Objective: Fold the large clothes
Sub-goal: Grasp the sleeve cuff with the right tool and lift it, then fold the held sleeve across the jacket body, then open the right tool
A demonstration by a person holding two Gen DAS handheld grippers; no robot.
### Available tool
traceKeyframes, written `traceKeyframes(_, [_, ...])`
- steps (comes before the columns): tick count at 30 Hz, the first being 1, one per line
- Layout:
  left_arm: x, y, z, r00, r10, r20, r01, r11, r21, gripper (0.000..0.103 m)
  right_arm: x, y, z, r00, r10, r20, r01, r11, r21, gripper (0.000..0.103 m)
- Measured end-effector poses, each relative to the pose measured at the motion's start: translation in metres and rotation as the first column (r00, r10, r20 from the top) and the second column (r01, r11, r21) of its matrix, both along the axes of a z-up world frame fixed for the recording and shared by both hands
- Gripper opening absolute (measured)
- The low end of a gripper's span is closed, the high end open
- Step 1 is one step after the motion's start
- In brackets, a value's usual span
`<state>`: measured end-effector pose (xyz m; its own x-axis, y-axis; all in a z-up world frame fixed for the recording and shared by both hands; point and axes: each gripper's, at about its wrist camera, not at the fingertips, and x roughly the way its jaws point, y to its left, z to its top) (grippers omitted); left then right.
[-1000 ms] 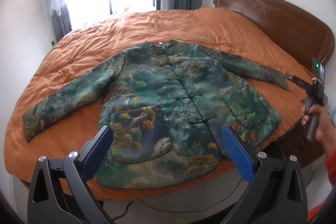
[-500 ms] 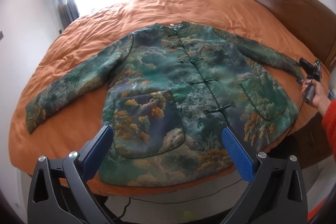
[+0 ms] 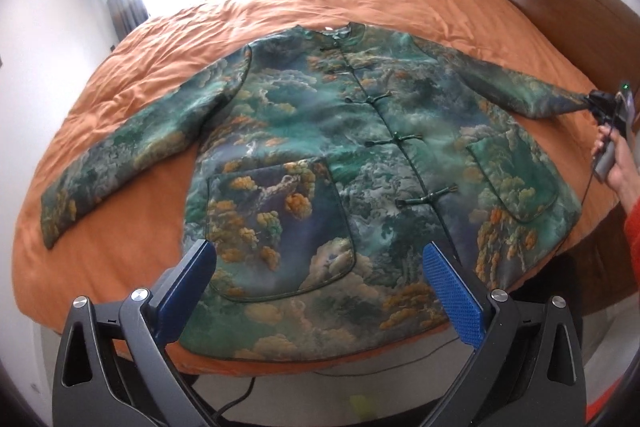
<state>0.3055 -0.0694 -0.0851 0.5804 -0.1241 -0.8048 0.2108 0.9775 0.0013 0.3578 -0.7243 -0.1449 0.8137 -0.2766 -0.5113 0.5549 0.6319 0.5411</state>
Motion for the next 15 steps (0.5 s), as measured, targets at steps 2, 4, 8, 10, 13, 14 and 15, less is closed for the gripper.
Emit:
traceKeyframes(2, [0.002, 0.002, -0.003, 1.0, 0.001, -0.011, -0.002, 1.0, -0.02, 0.103, -0.003, 0.027, 0.029, 0.998, 0.063, 0.018, -0.061, 0.995, -0.081, 0.011])
traceKeyframes(4, [0.001, 0.005, -0.003, 1.0, -0.001, -0.013, 0.001, 0.999, -0.035, 0.103, -0.007, 0.057, 0.057, 0.99, 0.135, 0.037, -0.128, 0.98, -0.152, 0.01])
traceKeyframes(8, [-0.002, 0.014, -0.005, 1.0, 0.011, -0.007, -0.011, 0.998, -0.055, 0.103, -0.004, 0.131, 0.106, 0.954, 0.296, 0.043, -0.273, 0.92, -0.283, 0.01])
traceKeyframes(10, [-0.003, 0.021, -0.006, 1.0, 0.027, -0.01, -0.028, 0.997, -0.066, 0.103, 0.003, 0.172, 0.121, 0.926, 0.377, 0.03, -0.349, 0.882, -0.316, 0.01])
traceKeyframes(13, [-0.006, 0.035, -0.007, 0.998, 0.062, -0.011, -0.062, 0.995, -0.083, 0.103, 0.024, 0.233, 0.127, 0.88, 0.474, -0.002, -0.447, 0.828, -0.339, 0.01])
traceKeyframes(14, [-0.007, 0.04, -0.007, 0.997, 0.075, -0.009, -0.076, 0.993, -0.085, 0.103, 0.032, 0.251, 0.126, 0.868, 0.496, -0.022, -0.47, 0.806, -0.359, 0.01])
traceKeyframes(15, [-0.009, 0.044, -0.007, 0.996, 0.087, -0.008, -0.087, 0.992, -0.086, 0.103, 0.042, 0.27, 0.123, 0.856, 0.515, -0.047, -0.492, 0.783, -0.381, 0.01])
